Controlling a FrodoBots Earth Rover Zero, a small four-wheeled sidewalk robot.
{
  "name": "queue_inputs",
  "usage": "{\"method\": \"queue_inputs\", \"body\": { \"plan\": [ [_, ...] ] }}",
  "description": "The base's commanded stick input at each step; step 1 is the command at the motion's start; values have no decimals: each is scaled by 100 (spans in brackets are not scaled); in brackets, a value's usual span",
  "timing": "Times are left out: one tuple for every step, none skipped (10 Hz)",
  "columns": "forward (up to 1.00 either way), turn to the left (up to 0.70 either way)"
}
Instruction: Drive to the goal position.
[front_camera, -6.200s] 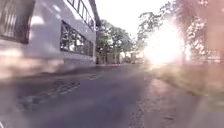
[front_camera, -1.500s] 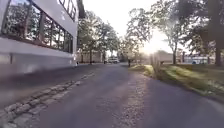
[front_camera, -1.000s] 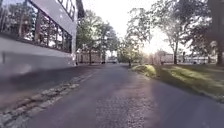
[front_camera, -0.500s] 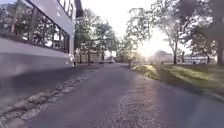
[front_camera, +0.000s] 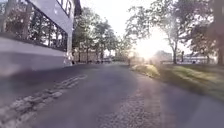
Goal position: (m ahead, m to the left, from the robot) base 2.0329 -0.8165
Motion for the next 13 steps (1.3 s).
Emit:
{"method": "queue_inputs", "body": {
  "plan": [
    [70,0],
    [70,0],
    [70,0],
    [70,0],
    [70,0],
    [70,0],
    [70,0],
    [70,0],
    [70,0],
    [70,0],
    [70,0],
    [70,0],
    [70,0]
  ]
}}
